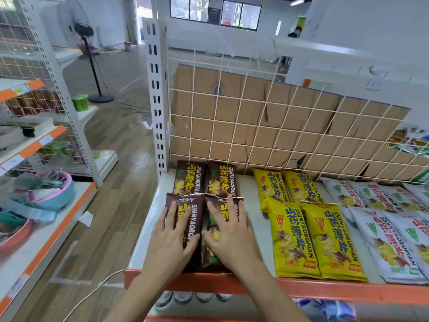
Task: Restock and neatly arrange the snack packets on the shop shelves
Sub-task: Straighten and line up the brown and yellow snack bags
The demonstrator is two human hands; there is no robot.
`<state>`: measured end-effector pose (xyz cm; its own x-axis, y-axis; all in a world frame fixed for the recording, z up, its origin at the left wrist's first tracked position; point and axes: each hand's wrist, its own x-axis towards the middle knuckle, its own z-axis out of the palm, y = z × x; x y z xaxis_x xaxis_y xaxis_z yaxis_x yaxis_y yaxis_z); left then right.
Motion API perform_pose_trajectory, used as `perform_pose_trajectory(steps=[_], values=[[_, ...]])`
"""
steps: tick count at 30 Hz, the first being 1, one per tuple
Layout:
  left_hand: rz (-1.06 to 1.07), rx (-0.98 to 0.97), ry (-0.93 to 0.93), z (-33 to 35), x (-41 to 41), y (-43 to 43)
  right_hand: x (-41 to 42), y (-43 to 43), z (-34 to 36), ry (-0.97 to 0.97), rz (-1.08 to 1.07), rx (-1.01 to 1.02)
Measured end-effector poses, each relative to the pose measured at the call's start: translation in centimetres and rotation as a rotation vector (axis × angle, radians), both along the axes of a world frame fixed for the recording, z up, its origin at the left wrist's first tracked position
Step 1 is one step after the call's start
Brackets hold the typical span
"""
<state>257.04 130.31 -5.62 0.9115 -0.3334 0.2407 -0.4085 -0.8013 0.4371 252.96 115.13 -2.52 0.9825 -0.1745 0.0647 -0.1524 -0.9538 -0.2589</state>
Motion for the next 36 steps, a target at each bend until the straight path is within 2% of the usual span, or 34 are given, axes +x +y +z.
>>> perform_pose_trajectory(steps=[11, 17, 22, 27, 36], values=[[-0.021, -0.072, 0.155, 0.9, -0.4, 0.1, -0.1, 0.2, -0.1, -0.017, -0.042, 0.023], [-0.05, -0.071, 0.164, 1.1, -0.1, 0.1, -0.6, 0.5, 0.1, -0.022, -0.054, 0.012], [-0.076, -0.239, 0.169, 1.5, 0.0, 0.8, -1.3, 0.1, 0.3, -0.044, -0.062, 0.077], [-0.037, -0.264, 0.056, 2.2, 0.5, 2.9, -2.9, -2.8, 1.7, -0.12, -0.095, 0.065], [0.044, -0.115, -0.098, 2.8, -1.1, 7.0, -8.3, -7.7, 2.2, -0.238, -0.137, 0.038]])
